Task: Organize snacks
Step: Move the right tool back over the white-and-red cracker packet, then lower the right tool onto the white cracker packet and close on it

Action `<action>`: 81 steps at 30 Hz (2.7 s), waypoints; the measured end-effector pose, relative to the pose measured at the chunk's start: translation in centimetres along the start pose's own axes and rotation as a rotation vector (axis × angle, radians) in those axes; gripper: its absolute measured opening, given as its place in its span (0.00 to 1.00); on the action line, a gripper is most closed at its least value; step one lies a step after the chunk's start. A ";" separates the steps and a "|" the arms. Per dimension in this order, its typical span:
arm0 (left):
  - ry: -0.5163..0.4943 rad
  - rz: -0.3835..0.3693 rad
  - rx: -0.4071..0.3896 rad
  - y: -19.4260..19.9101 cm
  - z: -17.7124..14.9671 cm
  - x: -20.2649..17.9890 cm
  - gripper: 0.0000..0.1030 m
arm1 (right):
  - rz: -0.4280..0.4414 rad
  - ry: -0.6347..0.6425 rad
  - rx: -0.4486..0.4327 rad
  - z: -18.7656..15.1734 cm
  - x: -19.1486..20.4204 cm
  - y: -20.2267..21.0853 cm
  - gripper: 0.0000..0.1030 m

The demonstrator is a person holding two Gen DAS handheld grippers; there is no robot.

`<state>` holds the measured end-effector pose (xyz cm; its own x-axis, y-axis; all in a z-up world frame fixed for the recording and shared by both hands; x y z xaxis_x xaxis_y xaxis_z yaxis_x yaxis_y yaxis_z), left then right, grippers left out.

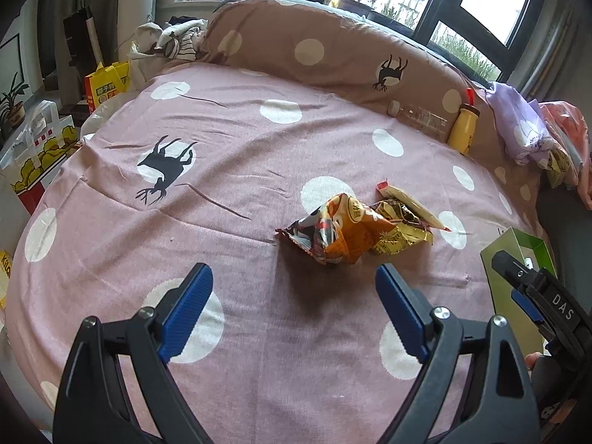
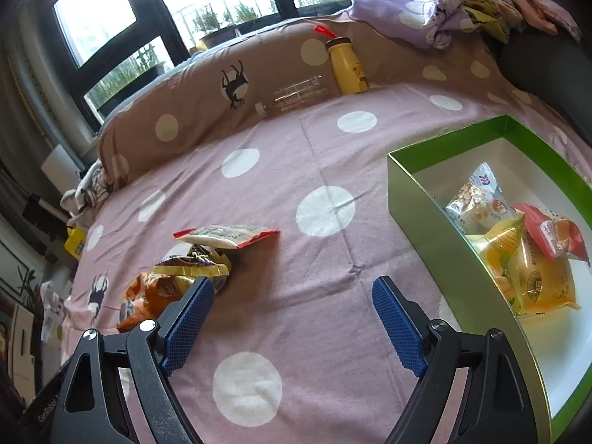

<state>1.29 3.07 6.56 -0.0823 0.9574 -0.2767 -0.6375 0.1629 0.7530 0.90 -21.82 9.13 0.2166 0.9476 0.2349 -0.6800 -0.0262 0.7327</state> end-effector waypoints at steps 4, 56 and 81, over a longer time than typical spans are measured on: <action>-0.009 0.008 0.005 -0.1 -0.1 -0.1 0.87 | 0.003 -0.015 0.002 0.0 -0.3 0.0 0.85; 0.011 0.022 0.119 -2.2 0.4 1.1 0.87 | 0.049 0.234 0.422 3.7 6.2 -13.7 0.48; 0.008 0.030 0.146 -2.7 0.4 1.0 0.87 | 0.010 0.560 0.467 3.3 10.0 -15.8 0.70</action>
<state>3.20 3.65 4.53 -0.1063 0.9606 -0.2567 -0.5166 0.1672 0.8397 16.10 -12.94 2.00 -0.2642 0.9641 -0.0271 -0.2830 -0.0506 0.9578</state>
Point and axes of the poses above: each gripper's, at about its wrist camera, not at the fingertips, and y roughly against the way its jaws point, x to its left, z to its top, the point moved 2 cm from there along -y, roughly the way its jaws point, and after that the axes turned 3 degrees about y, right-handed, at the moved point
